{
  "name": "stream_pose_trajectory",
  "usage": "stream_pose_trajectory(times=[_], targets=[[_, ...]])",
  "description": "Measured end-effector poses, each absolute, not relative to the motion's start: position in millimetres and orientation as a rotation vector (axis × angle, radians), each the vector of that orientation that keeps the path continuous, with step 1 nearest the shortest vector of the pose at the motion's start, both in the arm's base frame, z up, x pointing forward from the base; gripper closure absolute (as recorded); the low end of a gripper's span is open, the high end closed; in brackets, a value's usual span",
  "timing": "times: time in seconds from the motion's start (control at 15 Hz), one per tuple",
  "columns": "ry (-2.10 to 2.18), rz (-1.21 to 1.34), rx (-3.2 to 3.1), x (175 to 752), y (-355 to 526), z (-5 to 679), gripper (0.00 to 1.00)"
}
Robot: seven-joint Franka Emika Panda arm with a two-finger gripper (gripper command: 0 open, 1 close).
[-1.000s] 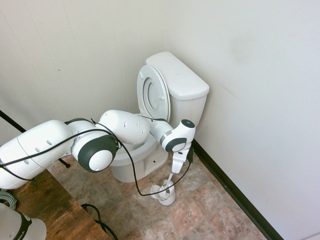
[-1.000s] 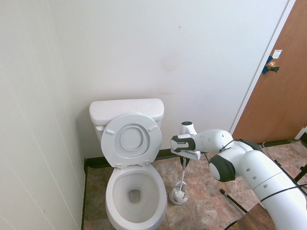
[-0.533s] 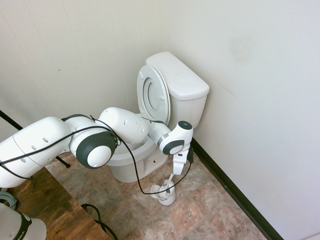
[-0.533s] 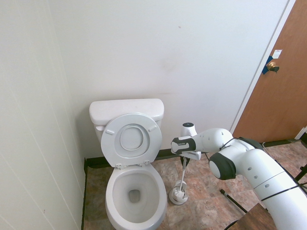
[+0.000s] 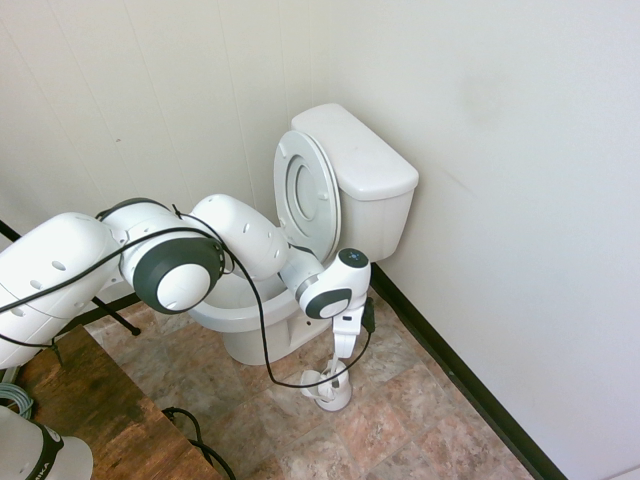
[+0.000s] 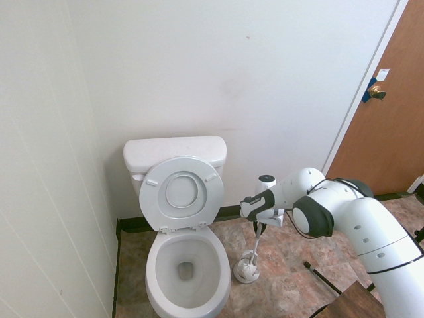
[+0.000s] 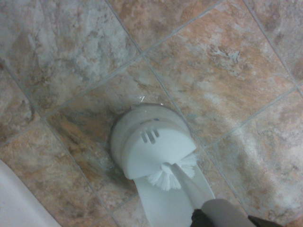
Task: Clean the toilet
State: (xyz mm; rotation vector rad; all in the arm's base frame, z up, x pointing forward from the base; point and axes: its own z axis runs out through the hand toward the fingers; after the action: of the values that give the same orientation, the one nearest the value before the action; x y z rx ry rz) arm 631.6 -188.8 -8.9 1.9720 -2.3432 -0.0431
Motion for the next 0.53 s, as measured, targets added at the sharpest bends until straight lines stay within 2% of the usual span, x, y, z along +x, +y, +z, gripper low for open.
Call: stream_pose_trajectory(times=[0.53], targets=[[-2.319, -0.081, 2.035, 576.5, -180.9, 64.3, 1.0]])
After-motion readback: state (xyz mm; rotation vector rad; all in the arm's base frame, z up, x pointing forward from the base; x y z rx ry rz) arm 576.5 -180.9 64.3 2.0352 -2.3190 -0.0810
